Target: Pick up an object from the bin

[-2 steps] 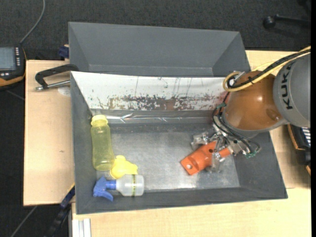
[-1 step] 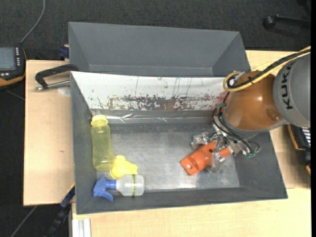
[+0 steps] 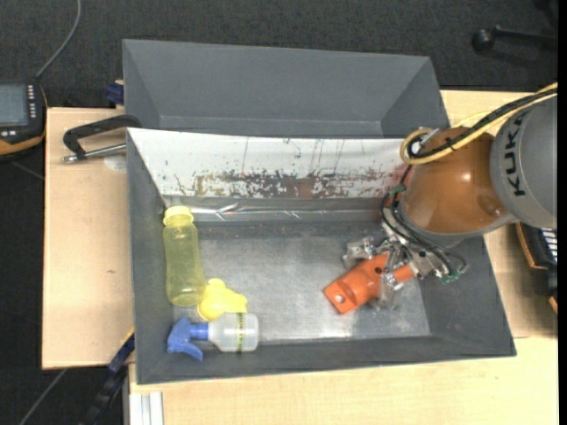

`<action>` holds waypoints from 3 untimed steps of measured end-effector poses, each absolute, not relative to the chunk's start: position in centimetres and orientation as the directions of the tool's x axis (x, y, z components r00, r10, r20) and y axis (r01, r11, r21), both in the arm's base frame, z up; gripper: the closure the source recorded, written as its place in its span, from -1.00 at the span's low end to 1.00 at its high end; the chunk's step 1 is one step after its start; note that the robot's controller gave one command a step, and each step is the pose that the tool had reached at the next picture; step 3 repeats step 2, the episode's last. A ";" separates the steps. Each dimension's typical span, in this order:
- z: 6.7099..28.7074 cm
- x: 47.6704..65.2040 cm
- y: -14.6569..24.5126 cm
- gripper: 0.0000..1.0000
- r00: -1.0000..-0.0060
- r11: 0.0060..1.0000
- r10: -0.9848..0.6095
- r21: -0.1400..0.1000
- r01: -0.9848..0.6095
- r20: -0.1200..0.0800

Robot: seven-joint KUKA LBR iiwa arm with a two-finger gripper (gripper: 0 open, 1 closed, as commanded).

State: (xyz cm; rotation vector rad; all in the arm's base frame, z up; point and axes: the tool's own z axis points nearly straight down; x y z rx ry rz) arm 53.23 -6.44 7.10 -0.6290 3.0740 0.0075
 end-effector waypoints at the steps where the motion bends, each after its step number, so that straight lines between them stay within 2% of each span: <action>1: 7.1 53.2 -6.4 1.00 -0.920 0.920 -0.393 0.004 -0.393 -0.005; 3: 7.1 53.2 -6.4 1.00 -0.920 0.920 -0.393 0.004 -0.393 -0.005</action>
Offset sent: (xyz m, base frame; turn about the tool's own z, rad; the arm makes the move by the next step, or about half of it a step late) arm 0.0000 0.0000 0.0000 0.0000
